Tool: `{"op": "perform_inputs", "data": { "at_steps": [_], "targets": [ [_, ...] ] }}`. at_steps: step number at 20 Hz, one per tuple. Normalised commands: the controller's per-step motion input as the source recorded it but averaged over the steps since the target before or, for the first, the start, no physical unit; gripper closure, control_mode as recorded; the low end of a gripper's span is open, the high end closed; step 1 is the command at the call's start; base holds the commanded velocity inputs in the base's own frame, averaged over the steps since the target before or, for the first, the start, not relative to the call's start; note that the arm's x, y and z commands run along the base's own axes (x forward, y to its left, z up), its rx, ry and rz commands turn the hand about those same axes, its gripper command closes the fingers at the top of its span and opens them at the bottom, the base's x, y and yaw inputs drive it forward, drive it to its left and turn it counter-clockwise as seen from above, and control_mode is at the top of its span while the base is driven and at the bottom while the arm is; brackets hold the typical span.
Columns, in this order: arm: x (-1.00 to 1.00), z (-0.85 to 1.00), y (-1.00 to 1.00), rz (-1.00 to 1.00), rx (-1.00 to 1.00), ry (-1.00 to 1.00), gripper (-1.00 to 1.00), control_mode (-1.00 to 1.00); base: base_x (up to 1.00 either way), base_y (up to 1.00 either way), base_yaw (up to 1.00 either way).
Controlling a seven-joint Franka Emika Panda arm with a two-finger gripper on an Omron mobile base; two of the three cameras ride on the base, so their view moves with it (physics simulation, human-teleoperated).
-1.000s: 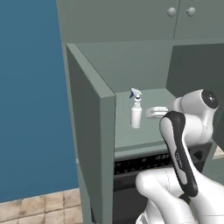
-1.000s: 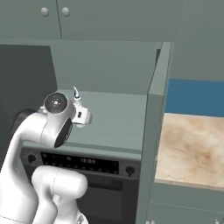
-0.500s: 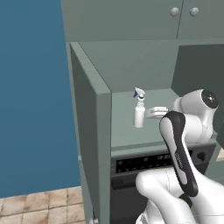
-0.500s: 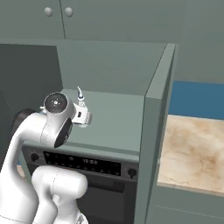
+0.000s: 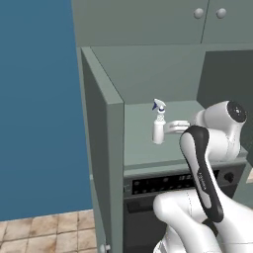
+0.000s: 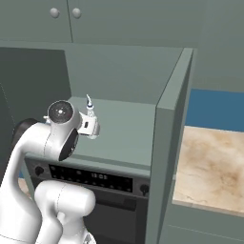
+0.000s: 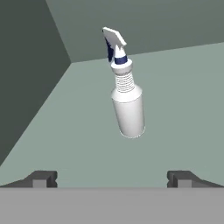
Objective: Move the cutting board and knife to the sink. Then move spray from the cabinet to the counter.
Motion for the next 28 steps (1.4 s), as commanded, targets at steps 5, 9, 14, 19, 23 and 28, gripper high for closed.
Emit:
{"op": "perform_inputs", "data": {
  "at_steps": [5, 9, 14, 19, 23, 28],
  "targets": [
    [0.0, 0.0, 0.0, 0.0, 0.0, 0.0, -1.0, 1.0, 0.03, 0.0, 0.04],
    [0.01, 0.0, 0.0, 0.01, 0.0, 0.0, -1.0, -1.0, 0.0, 0.0, 0.0],
    [-0.09, 0.0, -0.05, 0.0, 0.0, -0.13, -1.0, -1.0, 0.0, 0.0, 0.0],
    [-0.19, -0.03, -0.03, 0.0, 0.0, -0.19, -1.0, -1.0, 0.0, 0.0, 0.0],
    [-0.02, -0.08, 0.0, 0.0, -0.04, -0.28, -1.0, -1.0, 0.0, 0.0, 0.0],
    [0.0, 0.0, 0.0, 0.0, -0.07, -0.3, -1.0, -1.0, 0.0, 0.0, 0.0]
  ]
}}
